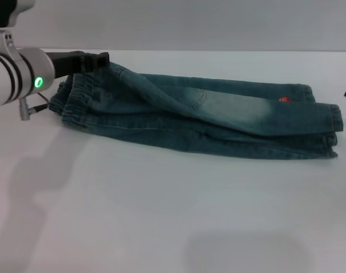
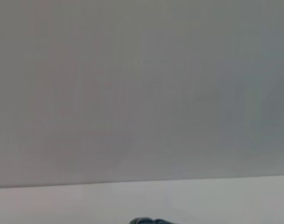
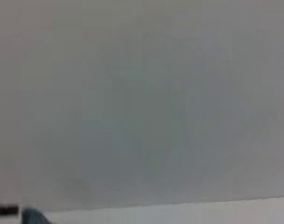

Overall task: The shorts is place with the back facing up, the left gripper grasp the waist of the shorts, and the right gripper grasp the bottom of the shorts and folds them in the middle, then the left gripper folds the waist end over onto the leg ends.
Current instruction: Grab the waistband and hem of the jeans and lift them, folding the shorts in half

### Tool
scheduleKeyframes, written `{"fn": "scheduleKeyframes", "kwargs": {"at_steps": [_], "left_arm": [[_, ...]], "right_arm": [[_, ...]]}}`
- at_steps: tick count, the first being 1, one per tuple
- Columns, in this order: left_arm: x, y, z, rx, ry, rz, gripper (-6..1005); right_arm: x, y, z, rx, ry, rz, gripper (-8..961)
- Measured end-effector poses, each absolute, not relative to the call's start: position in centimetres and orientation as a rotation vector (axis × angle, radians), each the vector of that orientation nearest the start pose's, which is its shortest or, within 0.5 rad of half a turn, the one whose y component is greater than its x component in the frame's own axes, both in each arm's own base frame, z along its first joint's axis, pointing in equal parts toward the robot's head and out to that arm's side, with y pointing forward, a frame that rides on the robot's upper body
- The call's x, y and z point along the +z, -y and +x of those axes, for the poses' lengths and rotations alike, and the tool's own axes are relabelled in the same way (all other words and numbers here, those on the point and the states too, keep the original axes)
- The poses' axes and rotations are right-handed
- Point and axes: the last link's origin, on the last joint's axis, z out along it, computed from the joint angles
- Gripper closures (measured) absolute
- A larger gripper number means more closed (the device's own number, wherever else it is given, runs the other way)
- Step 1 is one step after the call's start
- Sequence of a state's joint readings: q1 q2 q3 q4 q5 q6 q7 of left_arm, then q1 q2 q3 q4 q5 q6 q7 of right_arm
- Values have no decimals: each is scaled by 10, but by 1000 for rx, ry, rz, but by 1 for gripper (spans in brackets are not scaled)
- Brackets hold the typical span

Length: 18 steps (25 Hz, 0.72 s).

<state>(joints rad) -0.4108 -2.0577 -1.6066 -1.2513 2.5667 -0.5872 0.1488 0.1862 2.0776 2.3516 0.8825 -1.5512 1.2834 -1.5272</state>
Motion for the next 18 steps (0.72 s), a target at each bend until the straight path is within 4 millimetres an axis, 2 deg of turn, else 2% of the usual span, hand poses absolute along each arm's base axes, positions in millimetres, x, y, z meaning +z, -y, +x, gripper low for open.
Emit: {"fn": "scheduleKeyframes", "kwargs": {"at_steps": [4,8,10,11,18], "left_arm": [[15,-412,-212,-300,1067,-1926,528],[20,-410,-218,-285,1090,-1916,261],[23,-407,-222,-271,1096,-1908,150],[23,-407,-222,-271,1096,-1908,150],[29,-402,-229,-247,1128,-1896,152]], "right_arm": [[53,-305,337,753,-778,-2088,466],[27,-314,341,675,-637,-2088,465],[25,-314,340,671,-612,-2083,465],[23,-315,340,674,-583,-2074,465],[12,-316,326,750,-525,-2081,624]]}}
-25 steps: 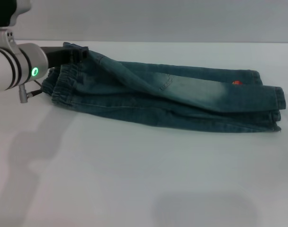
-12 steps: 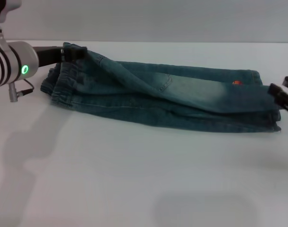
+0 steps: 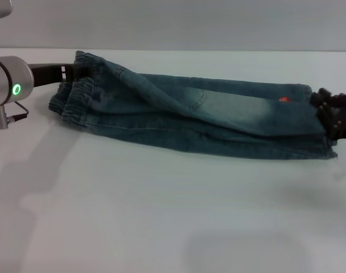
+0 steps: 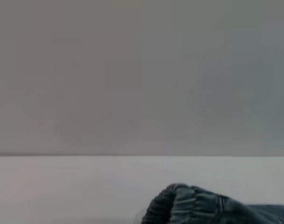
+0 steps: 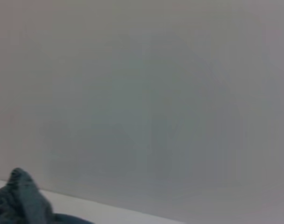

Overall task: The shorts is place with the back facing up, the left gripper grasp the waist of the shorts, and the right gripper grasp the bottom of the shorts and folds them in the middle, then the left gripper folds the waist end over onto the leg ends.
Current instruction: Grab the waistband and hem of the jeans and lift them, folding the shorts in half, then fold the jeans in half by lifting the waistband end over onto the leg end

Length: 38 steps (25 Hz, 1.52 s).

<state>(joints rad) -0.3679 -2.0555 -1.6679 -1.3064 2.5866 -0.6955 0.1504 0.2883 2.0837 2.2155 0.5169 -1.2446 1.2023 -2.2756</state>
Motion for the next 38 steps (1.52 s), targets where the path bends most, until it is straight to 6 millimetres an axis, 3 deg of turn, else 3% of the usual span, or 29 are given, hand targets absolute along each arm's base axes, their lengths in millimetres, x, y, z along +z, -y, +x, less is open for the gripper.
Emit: {"fn": "scheduleKeyframes", "kwargs": {"at_steps": [6,12,21,38], "left_arm": [[27,-402,-234,-195,1136,-1902,154],[27,-401,-242,-174,1166,-1886,156],[20,-405,-256,-130,1215,-1876,159],[16,-407,-267,-96,1262,-1863,164]], "right_arm": [[-9,-315,315,732,-464,-2178,878],[-19,-308,312,738,-456,-2227,956],[-19,-297,313,757,-422,-2239,954],[-19,-296,313,758,-418,-2247,954]]}}
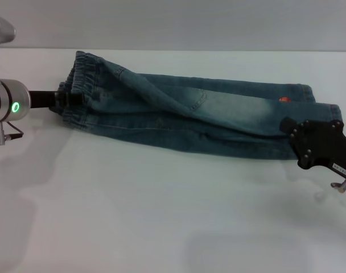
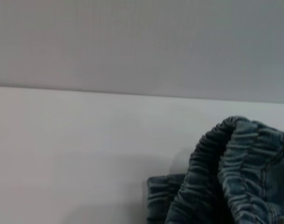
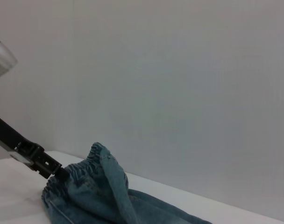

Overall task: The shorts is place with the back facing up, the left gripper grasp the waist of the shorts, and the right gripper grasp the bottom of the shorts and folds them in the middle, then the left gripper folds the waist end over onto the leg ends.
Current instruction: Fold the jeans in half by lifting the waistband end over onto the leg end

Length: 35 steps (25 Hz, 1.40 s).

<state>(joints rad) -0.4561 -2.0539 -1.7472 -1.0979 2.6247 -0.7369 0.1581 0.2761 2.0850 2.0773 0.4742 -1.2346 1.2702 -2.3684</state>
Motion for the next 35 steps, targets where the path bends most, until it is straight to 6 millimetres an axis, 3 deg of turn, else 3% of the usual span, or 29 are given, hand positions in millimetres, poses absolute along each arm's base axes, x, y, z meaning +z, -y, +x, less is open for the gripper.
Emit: {"fn": "scheduleKeyframes", "kwargs": {"at_steps": [9,25,35], "left_arm": [[7,-409,-271,-62,1285,-1872,166],[17,-411,-272,-57,1249,-1845,171],[11,-414,-277,-28,1259,-1848,174]], "right_arm": [[-18,-296,313,760,-418,-2248,954],[-18,-292,314,766,-419,-2258,955],[-18,-292,312,777,-413,-2264,955]]}}
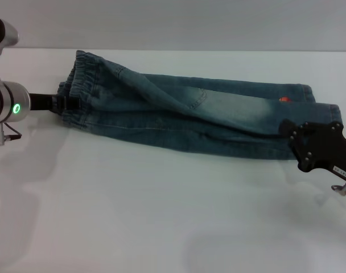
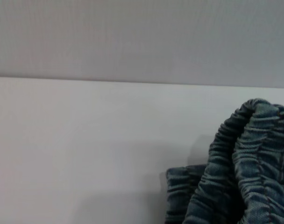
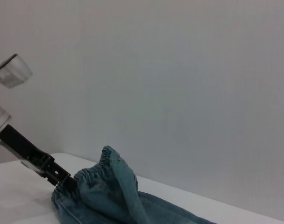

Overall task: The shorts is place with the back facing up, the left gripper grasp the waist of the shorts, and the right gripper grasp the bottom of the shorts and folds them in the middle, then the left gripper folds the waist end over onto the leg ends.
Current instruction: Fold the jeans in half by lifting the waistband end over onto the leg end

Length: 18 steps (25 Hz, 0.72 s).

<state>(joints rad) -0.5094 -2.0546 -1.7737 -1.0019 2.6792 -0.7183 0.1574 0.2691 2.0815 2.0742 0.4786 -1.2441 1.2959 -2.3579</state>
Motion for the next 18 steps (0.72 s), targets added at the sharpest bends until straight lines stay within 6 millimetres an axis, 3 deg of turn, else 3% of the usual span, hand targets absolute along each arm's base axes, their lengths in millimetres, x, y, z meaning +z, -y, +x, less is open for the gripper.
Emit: {"fn": "scheduleKeyframes", "kwargs": {"at_steps": [18], "left_arm": [[4,-413,-278,1,1274,-1866,179]], "right_arm": [[-18,-291,312,786,-413,-2266,954]]}}
